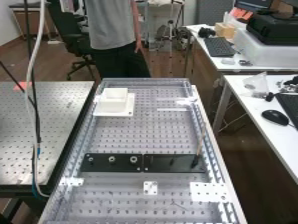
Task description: Grab the chopstick and place it in the clear container
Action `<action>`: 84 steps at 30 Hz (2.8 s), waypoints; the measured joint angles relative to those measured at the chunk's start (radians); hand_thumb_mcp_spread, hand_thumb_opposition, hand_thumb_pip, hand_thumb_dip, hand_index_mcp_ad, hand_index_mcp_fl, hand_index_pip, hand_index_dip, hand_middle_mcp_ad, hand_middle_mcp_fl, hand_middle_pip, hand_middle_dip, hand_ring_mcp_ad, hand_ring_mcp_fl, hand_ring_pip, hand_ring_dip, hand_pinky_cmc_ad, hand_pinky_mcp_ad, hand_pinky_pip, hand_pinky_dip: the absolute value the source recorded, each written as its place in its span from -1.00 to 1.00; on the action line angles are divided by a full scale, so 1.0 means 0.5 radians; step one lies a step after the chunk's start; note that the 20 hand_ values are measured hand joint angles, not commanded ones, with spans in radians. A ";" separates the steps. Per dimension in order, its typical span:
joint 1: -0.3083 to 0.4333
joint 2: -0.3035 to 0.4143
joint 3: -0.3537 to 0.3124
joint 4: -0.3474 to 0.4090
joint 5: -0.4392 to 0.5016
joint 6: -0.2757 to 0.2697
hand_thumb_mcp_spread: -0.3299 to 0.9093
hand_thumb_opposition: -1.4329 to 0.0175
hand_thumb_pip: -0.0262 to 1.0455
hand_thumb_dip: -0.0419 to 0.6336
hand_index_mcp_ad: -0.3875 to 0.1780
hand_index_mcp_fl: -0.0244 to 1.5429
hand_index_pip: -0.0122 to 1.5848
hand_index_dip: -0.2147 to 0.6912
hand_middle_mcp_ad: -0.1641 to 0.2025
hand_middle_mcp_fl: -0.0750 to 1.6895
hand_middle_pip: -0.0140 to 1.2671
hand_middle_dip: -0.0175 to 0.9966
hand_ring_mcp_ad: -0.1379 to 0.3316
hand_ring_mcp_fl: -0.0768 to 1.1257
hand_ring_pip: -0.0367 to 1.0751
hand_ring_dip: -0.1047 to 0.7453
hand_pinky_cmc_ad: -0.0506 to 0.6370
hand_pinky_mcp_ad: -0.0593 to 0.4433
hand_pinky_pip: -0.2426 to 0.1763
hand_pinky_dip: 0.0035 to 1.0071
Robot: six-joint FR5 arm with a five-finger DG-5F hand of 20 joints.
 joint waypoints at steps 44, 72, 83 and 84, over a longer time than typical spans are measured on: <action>-0.103 -0.177 -0.388 0.435 0.015 0.559 -0.31 0.09 -0.48 -0.86 0.50 -0.97 -0.92 -0.48 0.37 -0.90 -0.84 -0.91 0.44 -0.82 -0.81 -0.75 -0.29 -0.10 -0.50 -0.61; -0.145 -0.314 -0.498 0.689 0.134 0.929 -0.31 0.09 -0.41 -0.86 0.51 -0.97 -0.92 -0.48 0.40 -0.90 -0.84 -0.91 0.52 -0.82 -0.81 -0.75 -0.24 -0.11 -0.53 -0.61; -0.166 -0.455 -0.593 1.063 0.299 1.223 -0.25 0.06 -0.17 -0.86 0.51 -0.97 -0.92 -0.45 0.39 -0.87 -0.82 -0.90 0.53 -0.81 -0.81 -0.75 -0.26 -0.06 -0.53 -0.55; -0.167 -0.464 -0.603 1.109 0.323 1.241 -0.22 0.06 -0.08 -0.86 0.51 -0.98 -0.92 -0.44 0.39 -0.83 -0.82 -0.90 0.53 -0.82 -0.81 -0.75 -0.27 -0.06 -0.53 -0.53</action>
